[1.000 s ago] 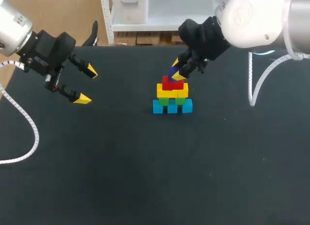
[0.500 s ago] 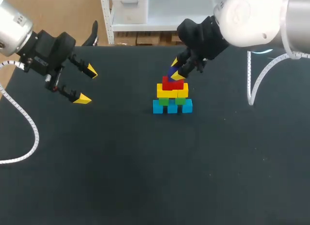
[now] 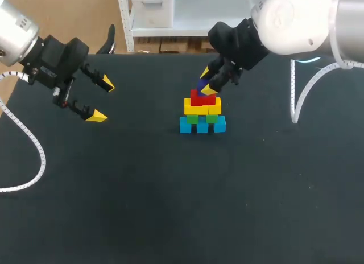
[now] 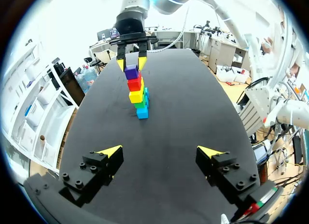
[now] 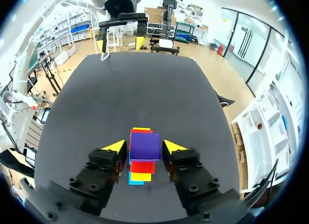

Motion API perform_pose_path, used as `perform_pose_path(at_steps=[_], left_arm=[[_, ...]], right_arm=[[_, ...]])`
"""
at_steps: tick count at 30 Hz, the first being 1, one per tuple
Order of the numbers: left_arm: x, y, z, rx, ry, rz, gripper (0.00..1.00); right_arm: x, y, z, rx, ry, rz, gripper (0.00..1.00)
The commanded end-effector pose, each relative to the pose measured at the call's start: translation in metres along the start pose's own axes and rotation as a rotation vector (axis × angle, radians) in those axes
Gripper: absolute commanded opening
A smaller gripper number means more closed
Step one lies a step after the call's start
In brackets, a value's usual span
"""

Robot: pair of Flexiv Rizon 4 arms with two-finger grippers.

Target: Place the blue cubes, place green cubes on the blue cubes, place the yellow cubes on the green cubes, then place the red cubes on the yellow cubes, and place purple cube on the red cubes.

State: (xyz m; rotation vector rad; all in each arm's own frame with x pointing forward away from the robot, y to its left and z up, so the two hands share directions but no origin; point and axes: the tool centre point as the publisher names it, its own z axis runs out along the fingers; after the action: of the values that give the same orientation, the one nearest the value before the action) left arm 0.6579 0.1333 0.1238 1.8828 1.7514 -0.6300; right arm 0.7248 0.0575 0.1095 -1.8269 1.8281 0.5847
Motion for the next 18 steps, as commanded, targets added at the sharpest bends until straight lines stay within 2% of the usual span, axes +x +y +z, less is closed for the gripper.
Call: perform_pose_path(at_steps=[1,11,18], left_arm=[[0.001,0.0,-0.001,0.001,-0.002,0.003,1.0],[0.001,0.0,-0.001,0.001,-0.002,0.003,1.0],[0.001,0.0,-0.001,0.001,-0.002,0.003,1.0]], right_arm=[[0.0,0.0,-0.002,-0.001,-0.003,-0.001,1.0],[-0.002,0.009,-0.03,0.031,-0.032,-0.004,1.0],[0.018,0.028,-0.074,0.077,-0.075,0.027,1.0]])
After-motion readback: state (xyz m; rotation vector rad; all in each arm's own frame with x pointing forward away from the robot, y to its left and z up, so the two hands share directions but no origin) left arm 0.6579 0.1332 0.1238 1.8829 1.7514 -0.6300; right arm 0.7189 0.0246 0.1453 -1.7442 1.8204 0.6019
